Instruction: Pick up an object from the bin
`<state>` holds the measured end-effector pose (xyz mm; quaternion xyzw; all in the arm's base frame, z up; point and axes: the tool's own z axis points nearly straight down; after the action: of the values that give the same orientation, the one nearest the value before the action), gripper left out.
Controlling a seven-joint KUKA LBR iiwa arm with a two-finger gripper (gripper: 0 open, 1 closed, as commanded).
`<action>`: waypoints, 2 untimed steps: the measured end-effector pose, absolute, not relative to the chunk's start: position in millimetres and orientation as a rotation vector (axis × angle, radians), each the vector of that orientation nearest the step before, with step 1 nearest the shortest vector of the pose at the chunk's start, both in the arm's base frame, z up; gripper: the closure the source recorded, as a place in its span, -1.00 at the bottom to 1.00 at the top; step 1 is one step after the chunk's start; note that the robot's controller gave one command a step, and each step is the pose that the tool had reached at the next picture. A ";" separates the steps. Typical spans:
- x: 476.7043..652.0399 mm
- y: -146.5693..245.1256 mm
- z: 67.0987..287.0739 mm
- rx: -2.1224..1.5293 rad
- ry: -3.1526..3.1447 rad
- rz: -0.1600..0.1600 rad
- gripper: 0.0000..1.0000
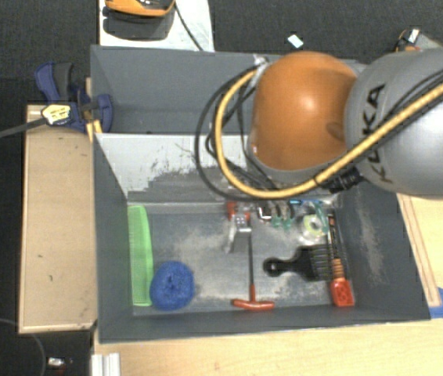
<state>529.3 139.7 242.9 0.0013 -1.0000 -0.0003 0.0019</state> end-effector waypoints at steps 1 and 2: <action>530.9 138.9 246.3 -0.003 -3.145 -0.002 -1.00; 516.6 167.5 177.6 0.164 -3.144 -0.002 -1.00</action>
Offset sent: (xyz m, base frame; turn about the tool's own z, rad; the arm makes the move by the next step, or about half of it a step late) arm -0.0369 0.0717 -0.1729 -0.2641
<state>516.6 167.5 177.6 0.0522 -0.9986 -0.0008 -0.0033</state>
